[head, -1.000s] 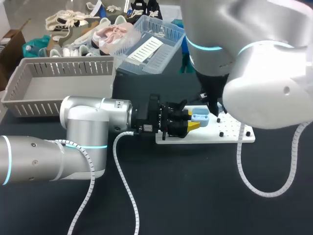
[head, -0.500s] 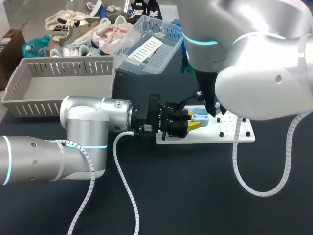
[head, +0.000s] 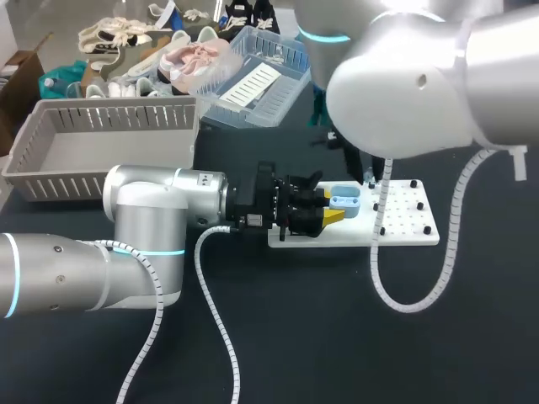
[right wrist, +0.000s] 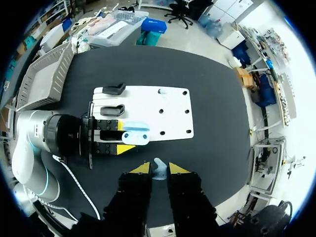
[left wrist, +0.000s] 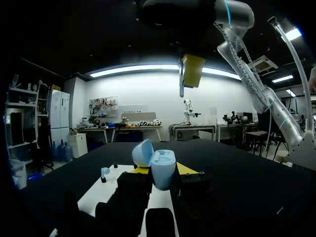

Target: Pick up each earbud case from the left stands, insert the matching earbuds, close the lid, and place the case in the box.

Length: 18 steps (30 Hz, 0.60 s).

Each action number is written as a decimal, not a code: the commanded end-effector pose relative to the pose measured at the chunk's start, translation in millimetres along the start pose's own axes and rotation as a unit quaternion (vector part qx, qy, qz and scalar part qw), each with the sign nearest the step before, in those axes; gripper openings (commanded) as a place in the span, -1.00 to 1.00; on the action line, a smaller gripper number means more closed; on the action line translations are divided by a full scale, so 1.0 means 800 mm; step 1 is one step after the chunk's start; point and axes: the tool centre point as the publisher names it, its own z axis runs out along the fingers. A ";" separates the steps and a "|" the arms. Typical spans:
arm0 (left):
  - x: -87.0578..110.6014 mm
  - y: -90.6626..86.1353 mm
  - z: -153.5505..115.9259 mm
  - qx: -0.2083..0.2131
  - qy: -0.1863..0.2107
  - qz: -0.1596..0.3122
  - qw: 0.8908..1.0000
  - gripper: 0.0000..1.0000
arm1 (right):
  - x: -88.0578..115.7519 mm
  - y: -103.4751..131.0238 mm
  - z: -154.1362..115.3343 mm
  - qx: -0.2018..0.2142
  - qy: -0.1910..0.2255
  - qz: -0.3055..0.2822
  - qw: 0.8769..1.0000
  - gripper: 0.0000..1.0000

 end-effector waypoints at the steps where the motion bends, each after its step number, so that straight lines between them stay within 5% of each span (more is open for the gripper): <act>1: 0.001 0.001 0.000 0.001 0.000 0.000 1.000 -1.00 | -0.008 0.005 0.007 0.000 0.028 0.004 1.000 -1.00; 18: 0.001 0.001 0.000 0.001 0.000 0.000 1.000 -1.00 | -0.007 0.003 0.009 -0.002 0.029 0.006 1.000 -1.00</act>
